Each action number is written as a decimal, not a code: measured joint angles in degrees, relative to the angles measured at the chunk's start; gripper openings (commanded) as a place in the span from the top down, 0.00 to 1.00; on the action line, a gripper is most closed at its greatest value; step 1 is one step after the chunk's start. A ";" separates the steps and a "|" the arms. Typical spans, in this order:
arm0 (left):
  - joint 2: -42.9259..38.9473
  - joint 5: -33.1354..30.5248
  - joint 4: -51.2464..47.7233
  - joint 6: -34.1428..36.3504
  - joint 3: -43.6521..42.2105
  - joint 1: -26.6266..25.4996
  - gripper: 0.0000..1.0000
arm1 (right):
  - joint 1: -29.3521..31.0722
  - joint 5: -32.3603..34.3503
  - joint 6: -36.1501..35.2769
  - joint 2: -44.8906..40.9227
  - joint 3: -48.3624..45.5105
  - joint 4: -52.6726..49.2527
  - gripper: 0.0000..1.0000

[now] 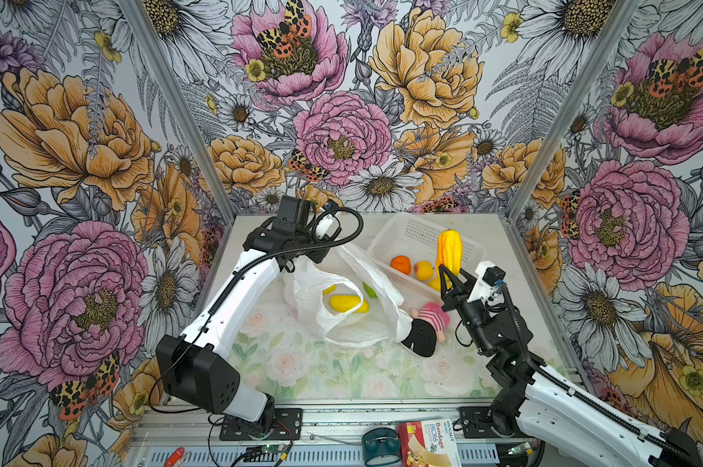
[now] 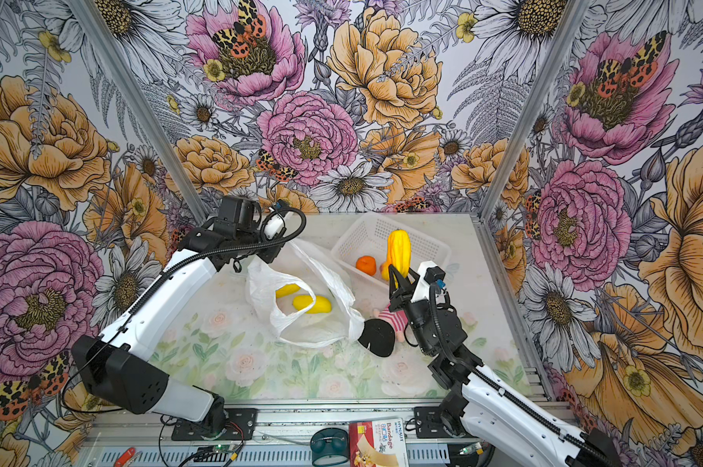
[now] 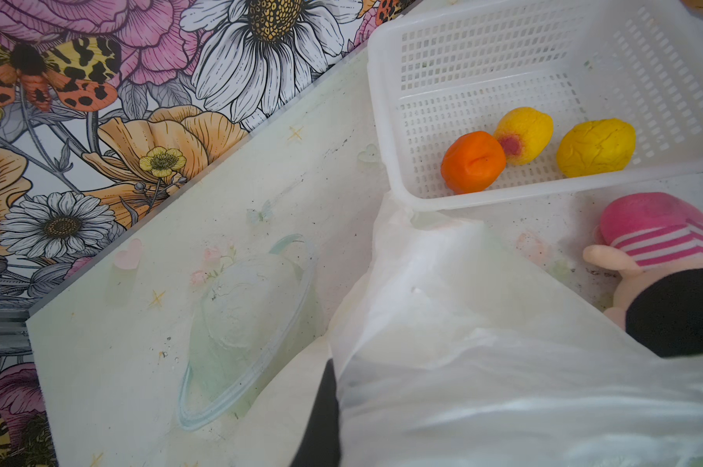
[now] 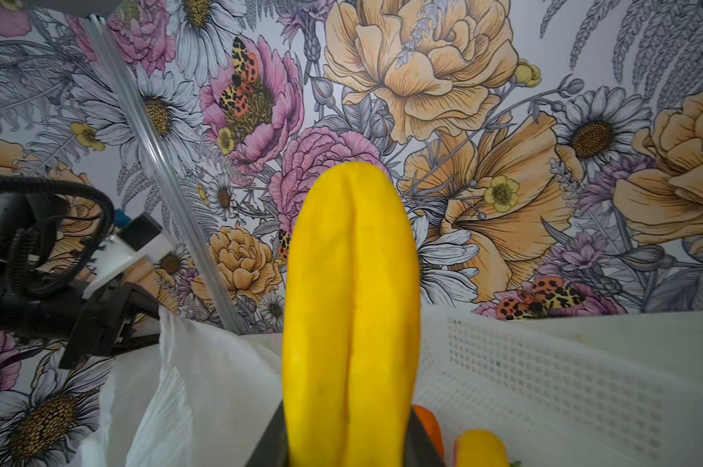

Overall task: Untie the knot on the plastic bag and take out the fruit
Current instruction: 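Carry the yellow mango over the white basket with the right gripper, then open the right gripper to drop the mango into the basket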

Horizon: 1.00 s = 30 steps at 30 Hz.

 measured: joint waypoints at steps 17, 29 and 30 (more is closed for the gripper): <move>0.00 0.00 0.00 0.00 0.00 0.00 1.00 | -21.81 -14.12 16.28 28.70 9.79 -10.32 0.96; 0.00 0.00 0.02 0.00 0.00 0.00 1.00 | -26.58 -20.76 19.41 39.95 14.40 -10.88 0.97; 0.00 0.00 0.00 0.00 0.00 0.00 1.00 | -26.75 -21.14 19.65 40.59 14.64 -10.71 0.96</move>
